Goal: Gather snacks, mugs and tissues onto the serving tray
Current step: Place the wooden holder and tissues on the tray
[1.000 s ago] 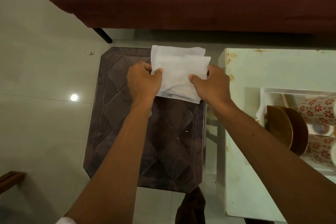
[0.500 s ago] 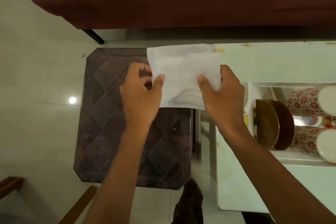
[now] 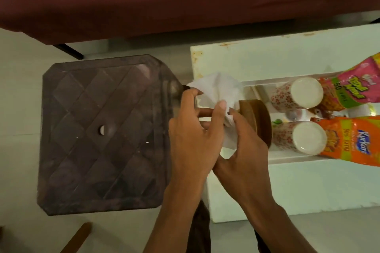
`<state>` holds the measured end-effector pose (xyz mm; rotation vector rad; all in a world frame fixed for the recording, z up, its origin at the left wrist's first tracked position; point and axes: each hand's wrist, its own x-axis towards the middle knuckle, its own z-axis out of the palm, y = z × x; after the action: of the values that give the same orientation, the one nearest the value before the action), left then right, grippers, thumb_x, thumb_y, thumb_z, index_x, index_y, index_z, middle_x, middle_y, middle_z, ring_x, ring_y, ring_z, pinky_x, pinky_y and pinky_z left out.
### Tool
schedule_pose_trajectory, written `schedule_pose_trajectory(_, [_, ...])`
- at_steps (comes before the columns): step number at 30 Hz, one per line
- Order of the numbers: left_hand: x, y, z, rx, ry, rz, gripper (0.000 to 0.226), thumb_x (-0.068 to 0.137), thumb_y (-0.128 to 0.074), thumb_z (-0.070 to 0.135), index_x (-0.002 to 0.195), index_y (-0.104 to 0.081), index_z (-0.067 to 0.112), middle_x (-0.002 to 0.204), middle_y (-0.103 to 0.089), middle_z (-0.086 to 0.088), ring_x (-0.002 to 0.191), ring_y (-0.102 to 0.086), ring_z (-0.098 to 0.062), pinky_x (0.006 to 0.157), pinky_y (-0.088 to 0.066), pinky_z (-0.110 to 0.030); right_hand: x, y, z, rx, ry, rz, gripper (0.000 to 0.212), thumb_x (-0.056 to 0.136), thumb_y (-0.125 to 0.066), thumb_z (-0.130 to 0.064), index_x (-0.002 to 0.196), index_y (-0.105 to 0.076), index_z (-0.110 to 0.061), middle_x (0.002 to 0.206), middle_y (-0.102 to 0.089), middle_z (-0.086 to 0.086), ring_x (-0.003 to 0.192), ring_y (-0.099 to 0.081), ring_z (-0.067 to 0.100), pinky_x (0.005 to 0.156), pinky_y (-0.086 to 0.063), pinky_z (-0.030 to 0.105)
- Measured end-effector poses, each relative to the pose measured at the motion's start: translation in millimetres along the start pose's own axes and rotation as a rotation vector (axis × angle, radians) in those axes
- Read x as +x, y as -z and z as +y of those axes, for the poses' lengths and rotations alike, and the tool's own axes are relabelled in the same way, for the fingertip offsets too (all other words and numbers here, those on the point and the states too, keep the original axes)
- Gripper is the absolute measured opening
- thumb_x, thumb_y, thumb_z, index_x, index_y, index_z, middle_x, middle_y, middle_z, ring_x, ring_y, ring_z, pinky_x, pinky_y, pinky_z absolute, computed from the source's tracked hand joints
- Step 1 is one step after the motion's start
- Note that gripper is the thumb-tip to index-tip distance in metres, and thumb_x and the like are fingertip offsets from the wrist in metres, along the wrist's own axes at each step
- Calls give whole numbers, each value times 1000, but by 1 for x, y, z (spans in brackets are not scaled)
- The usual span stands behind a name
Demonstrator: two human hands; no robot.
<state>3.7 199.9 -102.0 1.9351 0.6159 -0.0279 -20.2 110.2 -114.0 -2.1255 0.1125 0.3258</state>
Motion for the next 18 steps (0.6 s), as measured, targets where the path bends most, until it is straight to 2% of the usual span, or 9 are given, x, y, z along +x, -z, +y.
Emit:
schedule_pose_trajectory(3, [-14, -30, 13, -45, -9, -25, 57, 84, -62, 58, 132, -49, 30, 105, -73, 13, 83, -73, -2, 66, -59, -14, -1, 21, 19, 40, 4, 127, 51, 84, -67, -40, 128, -55, -15, 118, -66, -3, 109, -63, 12, 89, -55, 30])
schedule_pose_trajectory(6, [-16, -58, 20, 47, -5, -39, 65, 81, -66, 59, 136, -43, 34, 112, -66, 18, 82, -68, -3, 68, -57, -10, 3, 39, 43, -80, 40, 246, 30, 89, -66, -22, 116, -62, -10, 102, -71, 1, 92, -68, 15, 80, -56, 30])
schedule_pose_trajectory(7, [-16, -68, 20, 80, 5, -41, 65, 82, -68, 56, 137, -41, 34, 111, -66, 17, 82, -68, -5, 73, -59, -14, 4, 44, 51, -138, 48, 274, 28, 89, -66, -16, 116, -63, -11, 102, -72, 1, 91, -67, 15, 79, -55, 27])
schedule_pose_trajectory(10, [-12, -95, 17, 118, 60, -40, 61, 84, -71, 44, 135, -40, 33, 114, -71, 3, 93, -71, -21, 86, -61, -40, 8, 53, 73, -225, 84, 300, 29, 87, -68, -7, 116, -65, -7, 108, -71, 7, 99, -66, 19, 86, -47, 21])
schedule_pose_trajectory(13, [-8, -115, 11, 209, 79, -49, 56, 86, -71, 39, 134, -41, 32, 114, -71, -1, 98, -65, -17, 91, -58, -45, 12, 56, 90, -307, 59, 237, 31, 88, -66, -7, 119, -64, -10, 116, -68, 5, 108, -61, 18, 88, -45, 19])
schedule_pose_trajectory(16, [-5, -127, 2, 276, 73, -71, 54, 87, -70, 37, 134, -44, 29, 116, -71, -3, 104, -62, -20, 99, -54, -46, 15, 54, 102, -374, 29, 178, 34, 92, -63, -13, 126, -60, -14, 122, -65, 2, 113, -58, 19, 91, -51, 30])
schedule_pose_trajectory(18, [-5, -132, -1, 311, 59, -84, 53, 87, -70, 36, 133, -46, 26, 114, -72, -5, 105, -66, -24, 101, -52, -46, 17, 53, 109, -457, 7, 147, 34, 95, -59, -22, 128, -57, -18, 123, -65, -1, 112, -59, 19, 90, -50, 32])
